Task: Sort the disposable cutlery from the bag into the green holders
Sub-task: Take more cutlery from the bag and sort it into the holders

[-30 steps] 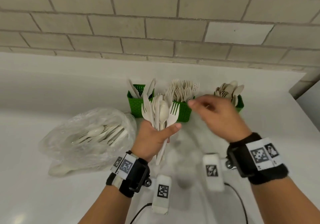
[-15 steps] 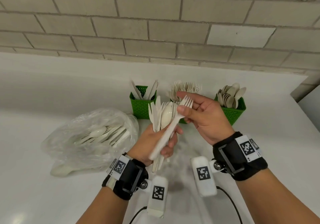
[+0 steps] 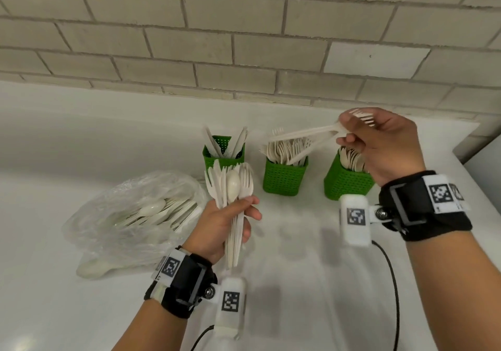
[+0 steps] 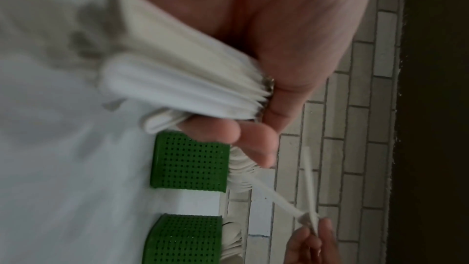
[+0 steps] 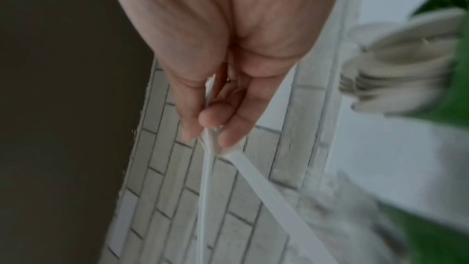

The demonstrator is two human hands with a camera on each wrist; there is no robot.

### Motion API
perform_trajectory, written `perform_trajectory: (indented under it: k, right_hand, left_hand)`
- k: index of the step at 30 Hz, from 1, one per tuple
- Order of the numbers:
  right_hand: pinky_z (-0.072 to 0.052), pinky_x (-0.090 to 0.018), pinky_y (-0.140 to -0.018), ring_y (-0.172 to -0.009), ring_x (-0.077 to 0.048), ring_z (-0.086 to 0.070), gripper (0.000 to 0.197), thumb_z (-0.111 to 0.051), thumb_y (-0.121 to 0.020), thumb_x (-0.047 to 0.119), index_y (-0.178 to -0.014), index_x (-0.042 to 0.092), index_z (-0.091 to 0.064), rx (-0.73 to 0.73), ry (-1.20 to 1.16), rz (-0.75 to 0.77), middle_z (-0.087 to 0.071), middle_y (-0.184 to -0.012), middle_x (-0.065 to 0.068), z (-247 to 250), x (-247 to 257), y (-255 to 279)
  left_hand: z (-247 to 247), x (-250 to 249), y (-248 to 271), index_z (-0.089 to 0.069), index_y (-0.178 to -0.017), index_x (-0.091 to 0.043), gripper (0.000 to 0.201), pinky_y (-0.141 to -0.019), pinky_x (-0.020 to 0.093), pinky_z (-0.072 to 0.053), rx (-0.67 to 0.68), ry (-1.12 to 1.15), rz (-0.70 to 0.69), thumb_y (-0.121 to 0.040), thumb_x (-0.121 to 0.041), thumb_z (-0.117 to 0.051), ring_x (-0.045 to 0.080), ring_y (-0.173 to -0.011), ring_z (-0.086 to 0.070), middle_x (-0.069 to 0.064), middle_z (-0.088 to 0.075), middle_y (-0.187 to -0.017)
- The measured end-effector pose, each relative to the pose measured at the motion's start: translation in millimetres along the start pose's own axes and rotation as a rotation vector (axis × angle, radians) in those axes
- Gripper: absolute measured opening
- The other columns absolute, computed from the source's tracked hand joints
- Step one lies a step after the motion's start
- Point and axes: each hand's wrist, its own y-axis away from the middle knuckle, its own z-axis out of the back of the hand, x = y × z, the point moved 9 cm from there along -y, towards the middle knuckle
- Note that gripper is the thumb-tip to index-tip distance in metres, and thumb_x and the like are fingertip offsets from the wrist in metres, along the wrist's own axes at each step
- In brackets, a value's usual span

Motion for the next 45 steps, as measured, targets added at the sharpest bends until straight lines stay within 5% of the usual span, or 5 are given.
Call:
perform_trajectory:
  k: [14, 17, 33, 40, 45]
  right_hand:
    - [-0.059, -0.024, -0.063, -0.052, -0.01, -0.063, 0.043, -0.08, -0.075, 0.006, -0.115, 0.008, -0.064, 0.178, 0.452, -0.129, -0.067, -0.071, 0.0, -20, -62, -3]
    - [-0.05, -0.016, -0.049, -0.045, -0.006, -0.057, 0.032, -0.08, -0.075, 0.005, -0.103, 0.004, -0.064, 0.098, 0.474, -0.009, -0.064, -0.058, 0.004, -13, -24, -3]
    - [-0.039, -0.021, -0.077, -0.074, -0.011, -0.049, 0.032, -0.063, -0.093, 0.016, -0.124, 0.008, -0.064, 0.009, 0.993, 0.628, -0.055, -0.086, 0.003, -35, 41, 9]
    - [-0.033, -0.024, -0.075, -0.09, -0.024, -0.054, 0.036, -0.038, -0.104, 0.024, -0.132, 0.009, -0.056, 0.347, 1.165, 0.161, -0.047, -0.097, -0.006, -58, -59, 7]
    - [-0.041, -0.02, -0.071, -0.076, -0.007, -0.051, 0.03, -0.05, -0.095, 0.042, -0.106, 0.022, -0.069, 0.226, 0.882, 0.33, -0.054, -0.094, 0.003, -84, -10, 42]
  left_hand:
    - [5, -4, -4, -0.068, -0.095, -0.003, 0.029, -0.044, 0.025, -0.035, -0.048, 0.01, -0.036, -0.076, -0.026, -0.069, 0.019, -0.038, -0.044, 0.011, -0.063, -0.068]
    - [10, -4, -4, -0.068, -0.095, -0.004, 0.029, -0.043, 0.025, -0.035, -0.06, 0.003, -0.04, -0.077, -0.026, -0.069, 0.019, -0.038, -0.045, 0.01, -0.062, -0.068]
    - [-20, -8, -10, -0.068, -0.09, -0.006, 0.026, -0.044, 0.026, -0.036, 0.047, -0.023, -0.069, -0.079, -0.029, -0.069, 0.017, -0.041, -0.042, 0.005, -0.052, -0.059]
    - [-31, -10, -9, -0.074, -0.089, -0.014, 0.025, -0.045, 0.026, -0.038, 0.109, -0.06, -0.089, -0.081, -0.038, -0.071, 0.015, -0.043, -0.043, 0.003, -0.052, -0.061]
    - [-29, -22, -7, -0.066, -0.087, 0.002, 0.036, -0.046, 0.025, -0.038, 0.062, -0.198, -0.212, -0.08, -0.032, -0.076, 0.014, -0.042, -0.04, 0.001, -0.048, -0.055]
